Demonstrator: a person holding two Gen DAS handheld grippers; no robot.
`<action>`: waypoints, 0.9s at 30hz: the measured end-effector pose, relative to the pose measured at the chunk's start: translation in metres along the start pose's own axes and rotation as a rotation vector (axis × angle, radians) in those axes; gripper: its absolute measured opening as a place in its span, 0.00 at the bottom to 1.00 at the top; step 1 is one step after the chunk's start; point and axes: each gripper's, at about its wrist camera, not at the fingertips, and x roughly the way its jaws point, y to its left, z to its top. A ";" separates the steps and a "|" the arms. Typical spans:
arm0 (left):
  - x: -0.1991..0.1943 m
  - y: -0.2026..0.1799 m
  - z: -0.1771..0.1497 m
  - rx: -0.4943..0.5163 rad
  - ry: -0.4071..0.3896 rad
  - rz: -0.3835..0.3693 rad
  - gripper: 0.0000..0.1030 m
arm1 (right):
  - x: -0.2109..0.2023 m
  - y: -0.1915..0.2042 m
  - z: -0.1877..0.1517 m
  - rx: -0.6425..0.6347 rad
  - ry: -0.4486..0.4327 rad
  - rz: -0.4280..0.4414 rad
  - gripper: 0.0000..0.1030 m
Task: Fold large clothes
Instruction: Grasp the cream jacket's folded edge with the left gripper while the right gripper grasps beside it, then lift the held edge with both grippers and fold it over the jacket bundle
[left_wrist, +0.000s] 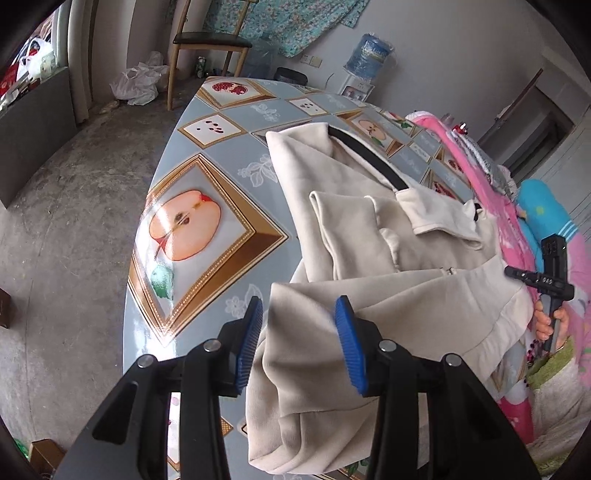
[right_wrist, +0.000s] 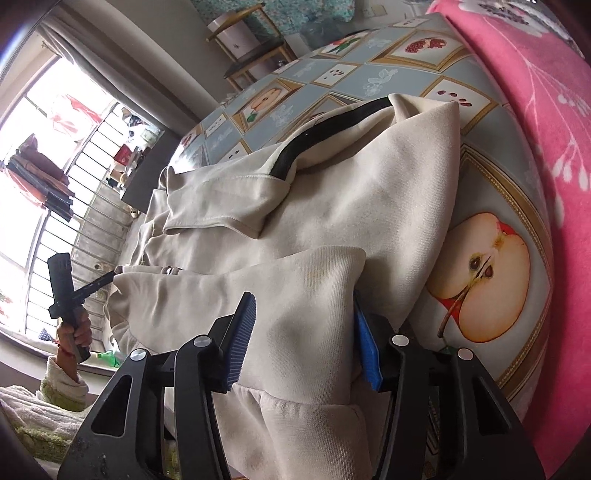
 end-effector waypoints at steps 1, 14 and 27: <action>-0.003 0.004 0.001 -0.024 -0.005 -0.031 0.39 | 0.000 0.000 0.001 0.004 0.001 0.003 0.48; 0.018 -0.008 -0.022 0.066 0.043 0.033 0.47 | 0.002 0.001 -0.001 0.002 0.001 -0.017 0.48; 0.011 -0.044 -0.026 0.161 -0.080 0.250 0.13 | 0.000 0.032 -0.020 -0.068 -0.084 -0.297 0.12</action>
